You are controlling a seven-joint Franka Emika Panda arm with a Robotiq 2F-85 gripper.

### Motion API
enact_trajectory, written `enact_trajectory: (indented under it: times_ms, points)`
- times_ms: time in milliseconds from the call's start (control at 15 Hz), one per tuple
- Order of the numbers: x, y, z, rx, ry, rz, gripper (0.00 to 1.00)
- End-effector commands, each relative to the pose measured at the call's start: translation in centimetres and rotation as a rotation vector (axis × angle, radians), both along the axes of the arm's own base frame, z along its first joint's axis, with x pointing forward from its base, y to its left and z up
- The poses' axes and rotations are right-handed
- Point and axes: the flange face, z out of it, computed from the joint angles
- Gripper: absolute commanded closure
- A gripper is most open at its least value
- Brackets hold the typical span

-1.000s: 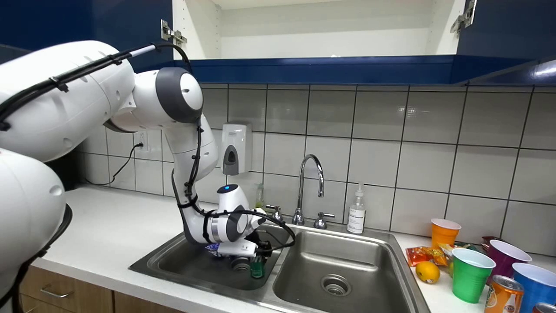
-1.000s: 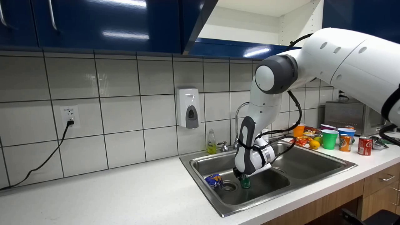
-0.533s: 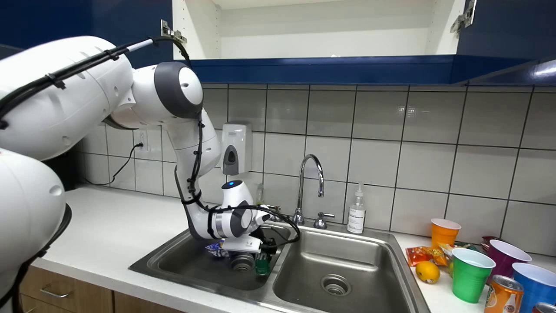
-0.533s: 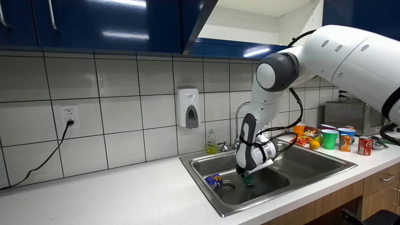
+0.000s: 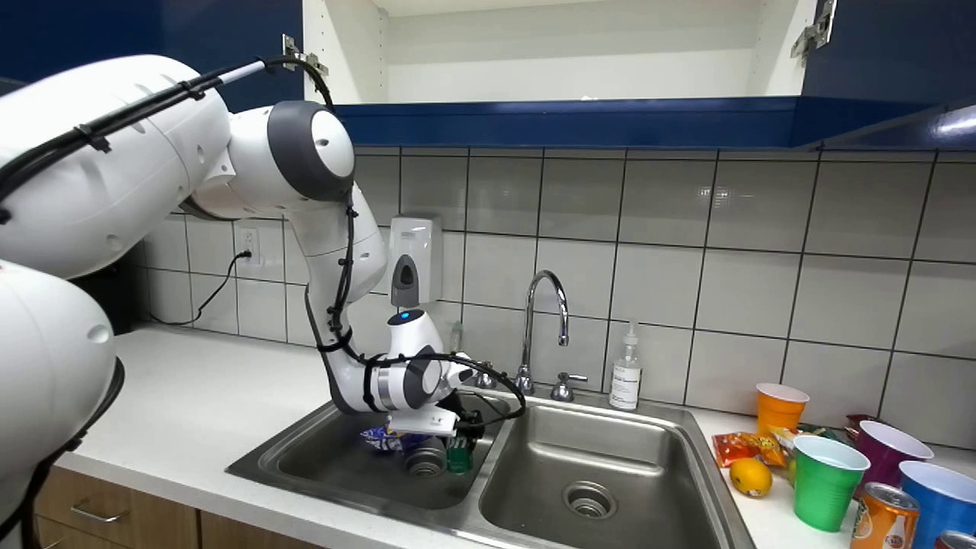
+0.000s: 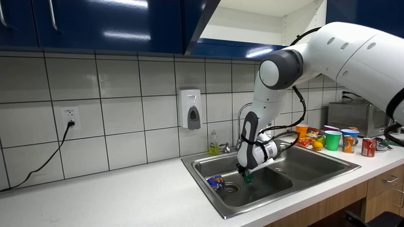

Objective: Remove the can from the sink and put it in the top cabinet

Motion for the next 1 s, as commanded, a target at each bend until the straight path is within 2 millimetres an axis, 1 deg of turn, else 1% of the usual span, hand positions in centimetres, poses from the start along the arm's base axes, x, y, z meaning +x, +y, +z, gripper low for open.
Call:
enact_trajectory:
  times_ms: [0,467,667,933]
  points:
    - [-0.3,0.3,2.7,0.004,-0.004,0.015,0.60]
    - [-0.7,0.7,5.5,0.019,-0.030,0.014,0.60]
    - [-1.3,1.2,6.8,0.038,-0.028,0.022,0.60]
    - [-2.4,1.9,8.8,0.063,-0.024,0.033,0.60]
